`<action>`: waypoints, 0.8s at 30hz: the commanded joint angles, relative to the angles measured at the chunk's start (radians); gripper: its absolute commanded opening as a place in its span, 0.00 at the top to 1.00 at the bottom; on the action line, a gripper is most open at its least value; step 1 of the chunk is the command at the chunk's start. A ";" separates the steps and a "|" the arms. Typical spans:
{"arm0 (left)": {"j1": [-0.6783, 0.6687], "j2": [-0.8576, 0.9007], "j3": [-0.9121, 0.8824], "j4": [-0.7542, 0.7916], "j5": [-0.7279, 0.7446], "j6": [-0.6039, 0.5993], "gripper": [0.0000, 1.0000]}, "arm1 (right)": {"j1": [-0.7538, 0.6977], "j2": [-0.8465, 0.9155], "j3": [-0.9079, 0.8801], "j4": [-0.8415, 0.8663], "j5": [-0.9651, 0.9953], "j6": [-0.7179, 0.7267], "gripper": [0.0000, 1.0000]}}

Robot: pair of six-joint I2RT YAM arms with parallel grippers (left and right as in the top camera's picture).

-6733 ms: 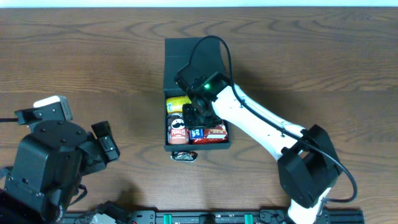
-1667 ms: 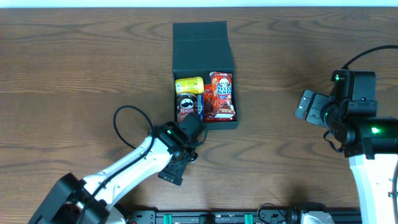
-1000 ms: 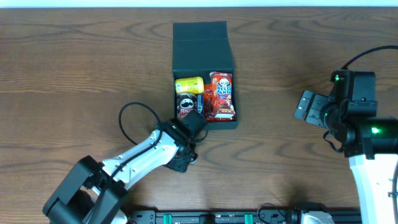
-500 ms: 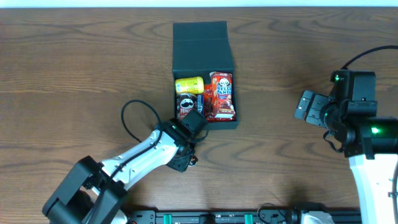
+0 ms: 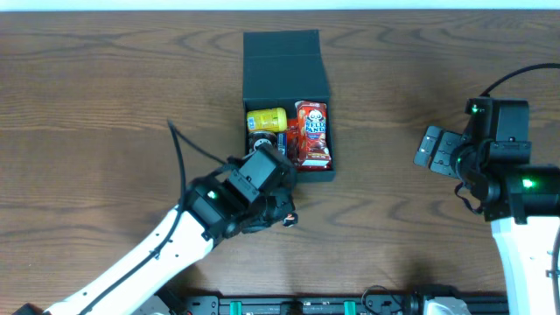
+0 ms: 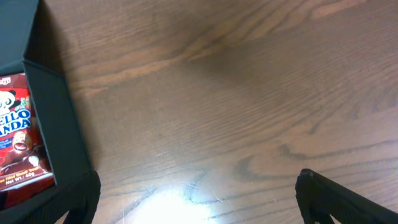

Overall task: Pack container
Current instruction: 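Lower the dark snack into the box and release it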

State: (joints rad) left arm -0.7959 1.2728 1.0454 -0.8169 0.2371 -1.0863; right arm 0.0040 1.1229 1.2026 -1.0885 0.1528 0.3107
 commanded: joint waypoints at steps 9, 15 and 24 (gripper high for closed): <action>0.211 0.385 0.444 -0.332 0.022 0.759 0.94 | -0.007 -0.005 -0.002 -0.001 0.000 0.006 0.01; 0.240 0.630 0.612 -0.314 0.022 0.889 0.94 | -0.008 -0.005 -0.002 -0.002 0.000 0.006 0.01; 0.243 0.744 0.674 -0.185 0.022 0.880 0.94 | -0.007 -0.005 -0.002 -0.003 0.000 0.006 0.01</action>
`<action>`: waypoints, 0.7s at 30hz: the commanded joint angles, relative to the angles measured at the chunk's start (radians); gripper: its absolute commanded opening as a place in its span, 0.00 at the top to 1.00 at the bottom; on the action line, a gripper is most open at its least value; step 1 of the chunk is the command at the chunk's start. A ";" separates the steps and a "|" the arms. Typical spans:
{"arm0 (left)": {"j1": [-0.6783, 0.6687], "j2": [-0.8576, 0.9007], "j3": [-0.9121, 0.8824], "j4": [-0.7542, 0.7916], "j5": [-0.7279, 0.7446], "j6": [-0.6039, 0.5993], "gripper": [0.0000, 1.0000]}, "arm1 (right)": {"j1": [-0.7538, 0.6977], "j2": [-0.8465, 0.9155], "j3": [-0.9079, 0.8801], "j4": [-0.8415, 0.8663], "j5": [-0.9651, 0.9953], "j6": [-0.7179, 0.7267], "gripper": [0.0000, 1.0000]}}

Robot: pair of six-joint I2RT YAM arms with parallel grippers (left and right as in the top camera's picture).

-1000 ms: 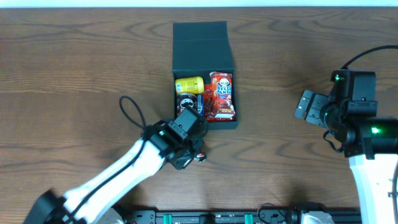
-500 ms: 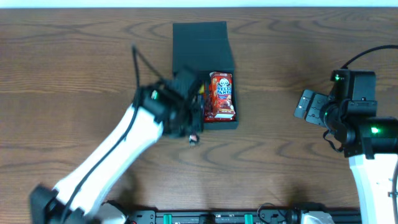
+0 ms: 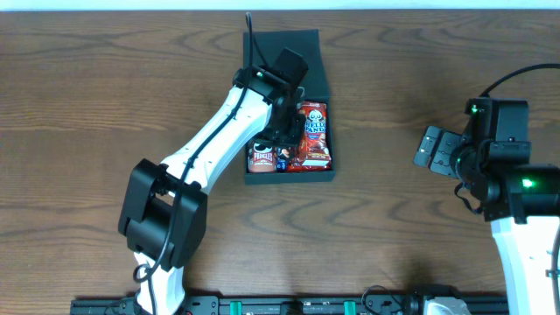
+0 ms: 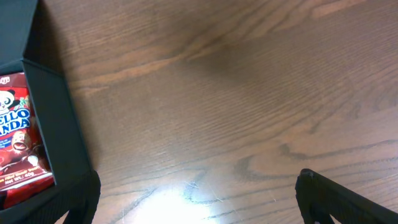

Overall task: Pack container
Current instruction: 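Lower the dark snack into the box and release it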

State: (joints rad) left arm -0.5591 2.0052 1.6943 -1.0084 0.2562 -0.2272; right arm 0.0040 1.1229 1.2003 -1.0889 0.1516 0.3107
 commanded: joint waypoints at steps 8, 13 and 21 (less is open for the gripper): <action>0.011 0.036 0.025 0.071 0.000 0.010 0.72 | -0.007 -0.005 0.001 -0.002 0.002 0.006 0.01; 0.011 0.036 0.025 0.079 -0.002 0.004 0.45 | -0.007 -0.005 0.001 -0.002 0.002 0.006 0.01; 0.086 0.005 0.255 -0.112 -0.031 -0.030 0.06 | -0.007 -0.005 0.001 -0.003 0.002 0.006 0.01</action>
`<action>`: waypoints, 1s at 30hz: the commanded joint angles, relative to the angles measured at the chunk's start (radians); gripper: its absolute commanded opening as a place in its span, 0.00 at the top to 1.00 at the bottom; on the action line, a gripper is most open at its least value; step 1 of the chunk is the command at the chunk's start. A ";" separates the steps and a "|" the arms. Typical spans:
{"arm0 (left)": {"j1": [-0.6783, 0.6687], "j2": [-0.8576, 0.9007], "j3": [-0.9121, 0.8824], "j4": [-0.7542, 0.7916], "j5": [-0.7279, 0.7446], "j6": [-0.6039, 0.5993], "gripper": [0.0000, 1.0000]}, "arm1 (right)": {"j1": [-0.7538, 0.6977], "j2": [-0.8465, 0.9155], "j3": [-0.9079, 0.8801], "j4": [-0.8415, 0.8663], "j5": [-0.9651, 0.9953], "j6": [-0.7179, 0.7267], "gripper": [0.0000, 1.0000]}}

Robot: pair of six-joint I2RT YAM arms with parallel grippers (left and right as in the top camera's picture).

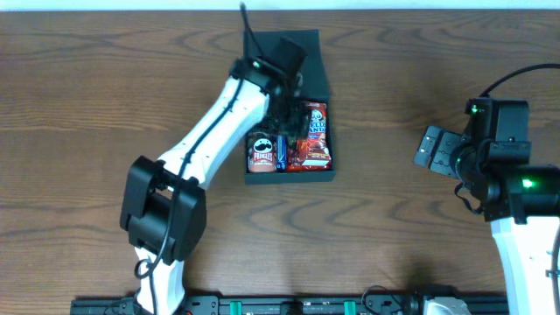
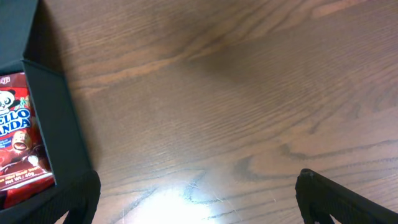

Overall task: Pack container
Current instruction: 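Lower the dark snack into the box and release it, then push the box lid closed with the left gripper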

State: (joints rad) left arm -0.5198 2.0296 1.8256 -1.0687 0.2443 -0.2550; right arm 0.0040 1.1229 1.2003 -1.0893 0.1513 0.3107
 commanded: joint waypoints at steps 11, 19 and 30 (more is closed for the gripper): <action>0.353 -0.018 0.353 -0.140 0.067 0.022 0.05 | -0.007 -0.005 0.001 -0.003 0.002 0.006 0.01; 0.495 0.163 0.353 -0.009 0.385 0.038 0.05 | -0.007 -0.005 0.001 0.002 0.002 0.006 0.01; 0.451 0.439 0.353 0.129 0.572 0.004 0.05 | -0.007 -0.005 0.001 0.008 0.002 0.000 0.01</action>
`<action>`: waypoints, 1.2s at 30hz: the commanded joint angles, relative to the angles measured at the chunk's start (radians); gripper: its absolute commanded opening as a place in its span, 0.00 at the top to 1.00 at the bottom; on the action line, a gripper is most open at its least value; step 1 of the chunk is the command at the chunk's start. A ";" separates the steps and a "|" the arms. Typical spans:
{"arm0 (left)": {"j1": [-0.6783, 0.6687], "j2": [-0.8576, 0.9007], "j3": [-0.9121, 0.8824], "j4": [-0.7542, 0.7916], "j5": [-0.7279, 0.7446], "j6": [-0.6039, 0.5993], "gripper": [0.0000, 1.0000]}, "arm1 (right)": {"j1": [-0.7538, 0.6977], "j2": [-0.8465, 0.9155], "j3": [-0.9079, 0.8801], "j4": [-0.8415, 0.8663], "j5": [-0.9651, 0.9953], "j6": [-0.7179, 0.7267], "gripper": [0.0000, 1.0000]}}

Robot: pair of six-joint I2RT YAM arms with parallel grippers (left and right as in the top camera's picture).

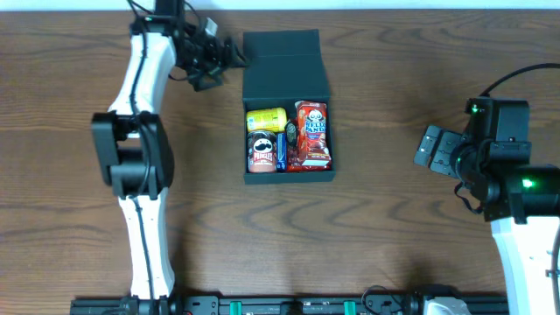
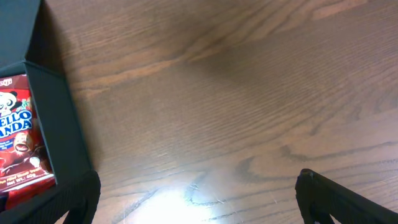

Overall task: Pack container
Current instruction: 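Push the box lid closed with the left gripper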

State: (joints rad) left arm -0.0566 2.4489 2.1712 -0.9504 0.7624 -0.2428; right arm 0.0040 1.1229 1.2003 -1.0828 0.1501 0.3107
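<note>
The black box (image 1: 331,131) lies open in the overhead view, its lid (image 1: 282,54) folded back. Inside are a yellow pack (image 1: 267,118), a Pringles can (image 1: 261,153), a slim blue item (image 1: 281,150) and a red Hello Panda pack (image 1: 312,133). My left gripper (image 1: 226,58) hovers just left of the lid; its jaws are too dark to read. My right gripper (image 1: 429,147) stands open off to the right of the box. In the right wrist view it (image 2: 199,205) has only bare table between its fingers, with the box wall (image 2: 59,124) and the Hello Panda pack (image 2: 18,146) at left.
The left arm (image 1: 140,131) runs up the table's left side from the front edge. The right arm's base (image 1: 516,188) sits at the right. Brown wooden table (image 1: 394,245) surrounds the box.
My left gripper was over the back of the box's inside; now it is off the box, left of the lid. The yellow pack shows again. The right arm has not moved.
At first my left gripper was low at the box's front left corner. Then the Pringles can lay in the front left of the box with the gripper above the middle. Later the gripper was further back, and now it is beside the lid.
</note>
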 commanded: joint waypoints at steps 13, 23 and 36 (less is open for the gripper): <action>-0.071 0.060 0.007 0.135 0.115 -0.021 0.05 | -0.007 -0.005 0.001 0.001 0.002 -0.004 0.01; -0.100 0.060 0.007 0.206 0.289 0.087 0.05 | -0.007 -0.005 0.001 -0.010 0.002 -0.004 0.01; -0.101 0.056 0.009 0.203 0.510 0.312 0.05 | -0.007 -0.004 0.001 -0.001 0.003 -0.004 0.01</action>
State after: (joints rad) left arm -0.1524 2.5004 2.1712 -0.7475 1.1763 -0.0158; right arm 0.0040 1.1229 1.2003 -1.0859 0.1501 0.3103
